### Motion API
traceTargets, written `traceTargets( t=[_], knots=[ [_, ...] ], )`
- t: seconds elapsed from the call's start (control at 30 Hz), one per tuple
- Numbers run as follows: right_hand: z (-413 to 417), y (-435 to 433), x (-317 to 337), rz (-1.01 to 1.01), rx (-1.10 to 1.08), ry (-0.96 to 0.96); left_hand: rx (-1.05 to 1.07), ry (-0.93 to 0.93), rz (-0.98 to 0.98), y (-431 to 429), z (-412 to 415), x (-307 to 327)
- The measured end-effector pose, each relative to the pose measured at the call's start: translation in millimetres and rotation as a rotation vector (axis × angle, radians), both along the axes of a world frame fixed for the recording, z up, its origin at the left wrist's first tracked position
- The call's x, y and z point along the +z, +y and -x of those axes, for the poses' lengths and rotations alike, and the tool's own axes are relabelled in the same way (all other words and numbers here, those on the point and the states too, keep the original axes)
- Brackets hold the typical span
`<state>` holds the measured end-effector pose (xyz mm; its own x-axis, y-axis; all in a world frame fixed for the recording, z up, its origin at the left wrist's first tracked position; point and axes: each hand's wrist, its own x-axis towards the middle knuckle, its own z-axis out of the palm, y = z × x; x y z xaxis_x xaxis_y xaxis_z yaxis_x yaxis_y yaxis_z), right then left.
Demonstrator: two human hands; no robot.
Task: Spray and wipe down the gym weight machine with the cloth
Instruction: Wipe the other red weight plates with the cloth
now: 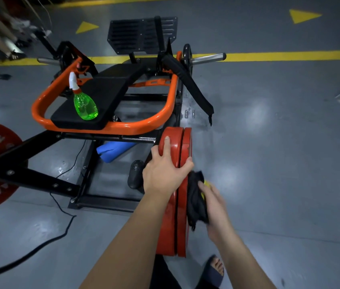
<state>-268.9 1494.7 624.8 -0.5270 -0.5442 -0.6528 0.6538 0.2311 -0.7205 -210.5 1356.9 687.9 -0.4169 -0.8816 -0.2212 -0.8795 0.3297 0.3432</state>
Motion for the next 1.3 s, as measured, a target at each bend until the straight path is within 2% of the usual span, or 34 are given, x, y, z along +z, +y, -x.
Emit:
traceTargets(
  t=[0.07, 0.13, 0.4, 0.63, 0.7, 0.77, 0.9, 0.97, 1.03, 1.13, 1.2, 1.3],
  knots=[
    [12, -11, 14, 0.070, 0.032, 0.120, 0.012, -0.004, 0.000, -1, 1, -1],
    [16, -15, 17, 0.109, 0.033, 0.158, 0.016, -0.003, -0.004, -1, 3, 1],
    [-12, 8, -25, -0.075, 0.002, -0.002, -0.018, -0.048, -0.039, -15, 12, 2],
    [-15, 12, -23, -0.065, 0.005, 0.008, -0.059, -0.058, -0.111, -65, 51, -4],
    [-14, 13, -22, -0.058, 0.020, 0.023, -0.088, -0.064, -0.031, -73, 64, -1],
    [-14, 18, -22, -0.055, 0.035, 0.022, -0.131, -0.042, 0.088, -69, 65, 2],
    [-14, 24, -25, -0.044, 0.016, -0.048, -0.044, -0.077, -0.098, -25, 22, 7],
    [-11, 14, -23, -0.075, -0.011, -0.053, -0.023, -0.077, -0.094, 5, -8, 8],
    [-2, -7, -17, -0.066, -0.060, -0.028, 0.028, 0.001, -0.110, 25, -25, 6],
    [20, -36, -1, 0.049, -0.111, 0.055, 0.066, 0.129, -0.058, 33, -25, 1],
    [25, -42, 0, 0.104, -0.108, 0.070, 0.062, 0.114, -0.028, 26, -20, -1],
    [8, -20, -29, -0.067, -0.057, 0.068, 0.026, 0.069, -0.059, 17, -15, 3]
  ],
)
